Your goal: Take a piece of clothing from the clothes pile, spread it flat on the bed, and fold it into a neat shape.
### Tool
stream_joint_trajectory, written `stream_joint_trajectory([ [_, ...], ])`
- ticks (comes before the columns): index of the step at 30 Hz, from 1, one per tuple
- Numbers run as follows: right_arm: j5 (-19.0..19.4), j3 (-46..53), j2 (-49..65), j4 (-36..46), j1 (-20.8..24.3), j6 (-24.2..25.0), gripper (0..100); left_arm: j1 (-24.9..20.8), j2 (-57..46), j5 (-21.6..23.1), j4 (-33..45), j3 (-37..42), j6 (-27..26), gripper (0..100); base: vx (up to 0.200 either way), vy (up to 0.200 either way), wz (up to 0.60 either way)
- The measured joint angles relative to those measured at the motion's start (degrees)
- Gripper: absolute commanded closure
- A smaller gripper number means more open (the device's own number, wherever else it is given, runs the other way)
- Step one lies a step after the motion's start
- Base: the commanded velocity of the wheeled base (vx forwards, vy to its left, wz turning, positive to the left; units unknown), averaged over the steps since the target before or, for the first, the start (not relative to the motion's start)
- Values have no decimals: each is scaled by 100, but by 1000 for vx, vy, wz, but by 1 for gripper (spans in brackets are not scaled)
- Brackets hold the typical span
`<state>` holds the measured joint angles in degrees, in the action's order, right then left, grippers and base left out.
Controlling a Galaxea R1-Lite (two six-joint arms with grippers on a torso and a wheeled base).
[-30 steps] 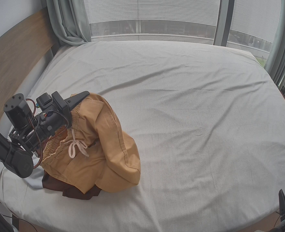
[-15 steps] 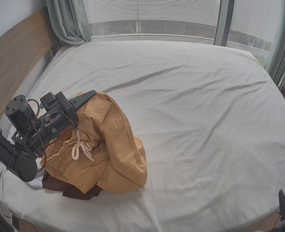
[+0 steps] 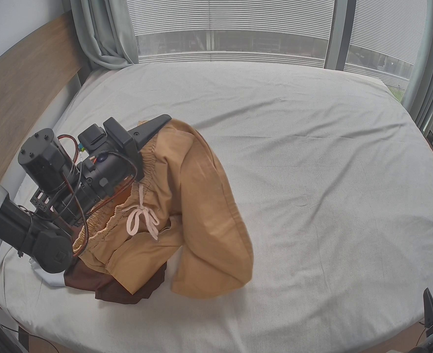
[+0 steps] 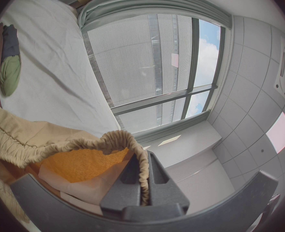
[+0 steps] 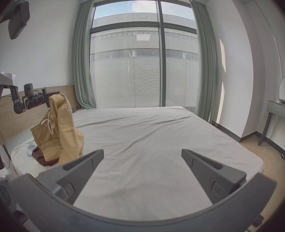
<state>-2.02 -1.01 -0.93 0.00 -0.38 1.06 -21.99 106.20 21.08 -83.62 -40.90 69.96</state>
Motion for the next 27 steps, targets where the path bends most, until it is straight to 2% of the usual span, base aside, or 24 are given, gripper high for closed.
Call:
stream_joint_trajectory([
  [6,0,0,0,0,5,0,0,-247,63,-157,11,-311,233,100,0,0,0],
  [18,2,0,0,0,5,0,0,-837,451,-422,277,-741,249,100,0,0,0],
  [27,2,0,0,0,2,-6,0,-1064,697,-749,640,-1340,251,100,0,0,0],
])
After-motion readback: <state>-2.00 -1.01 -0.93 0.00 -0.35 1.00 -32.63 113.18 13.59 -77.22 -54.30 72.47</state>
